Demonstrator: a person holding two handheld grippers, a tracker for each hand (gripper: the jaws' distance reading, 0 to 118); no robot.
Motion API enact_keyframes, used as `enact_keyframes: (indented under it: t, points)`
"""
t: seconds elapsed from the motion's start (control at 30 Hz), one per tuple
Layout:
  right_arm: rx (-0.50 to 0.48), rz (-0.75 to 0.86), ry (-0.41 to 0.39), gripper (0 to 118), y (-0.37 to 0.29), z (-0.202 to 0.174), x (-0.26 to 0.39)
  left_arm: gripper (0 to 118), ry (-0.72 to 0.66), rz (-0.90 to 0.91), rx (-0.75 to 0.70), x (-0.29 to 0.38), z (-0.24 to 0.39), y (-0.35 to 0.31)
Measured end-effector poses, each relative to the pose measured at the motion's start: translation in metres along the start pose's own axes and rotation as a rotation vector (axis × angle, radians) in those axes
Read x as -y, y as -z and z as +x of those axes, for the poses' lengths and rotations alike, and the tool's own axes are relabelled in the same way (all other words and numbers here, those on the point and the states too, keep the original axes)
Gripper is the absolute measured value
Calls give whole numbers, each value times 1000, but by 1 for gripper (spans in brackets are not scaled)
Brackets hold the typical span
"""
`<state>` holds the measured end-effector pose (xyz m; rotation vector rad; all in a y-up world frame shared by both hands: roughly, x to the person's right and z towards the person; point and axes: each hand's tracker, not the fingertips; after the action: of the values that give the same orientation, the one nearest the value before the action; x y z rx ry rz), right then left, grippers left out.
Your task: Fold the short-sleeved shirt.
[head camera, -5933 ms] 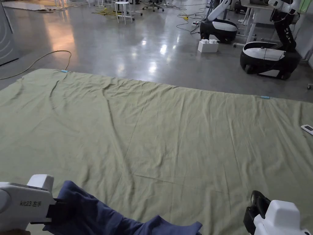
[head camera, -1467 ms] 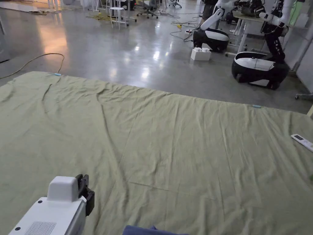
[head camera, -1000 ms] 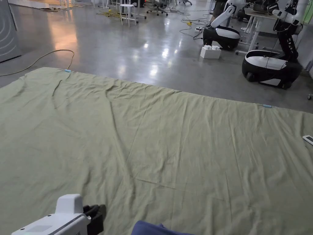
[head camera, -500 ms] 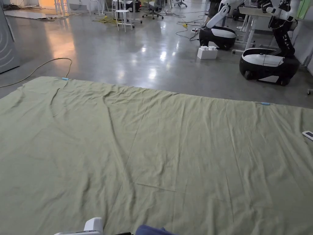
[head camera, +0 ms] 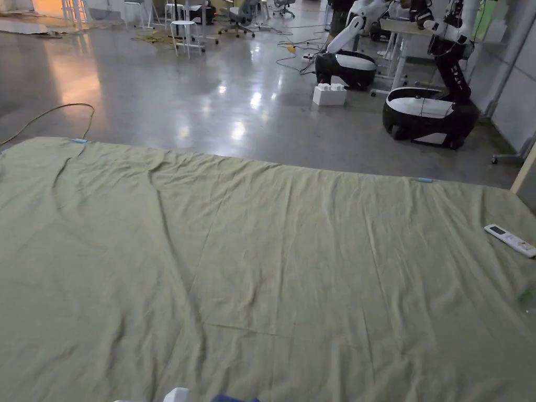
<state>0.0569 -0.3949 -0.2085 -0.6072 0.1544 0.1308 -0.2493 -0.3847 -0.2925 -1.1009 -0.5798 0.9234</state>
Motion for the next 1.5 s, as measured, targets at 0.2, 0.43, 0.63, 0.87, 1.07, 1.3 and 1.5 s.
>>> enact_keyframes:
  t: [0.2,0.43,0.63,0.87,1.07,1.3,1.5]
  points:
    - [15,-8,-27,1,0,-5,-4,27,32,30,7,9,13,-8]
    - [-20,-16,36,1,-8,7,-35,25,13,58,81,8,13,-34]
    - [60,127,80,1,-20,37,-93,25,95,106,54,-12,20,-97]
    - [118,309,72,1,-39,60,-171,24,169,179,-66,-53,9,-202]
    - [128,391,87,1,-49,64,-210,24,135,244,-203,-93,-6,-285]
    - [125,422,47,1,-53,57,-223,24,161,194,-450,-126,-4,-353]
    - [116,404,41,1,-49,53,-220,24,151,174,-575,-147,-21,-382]
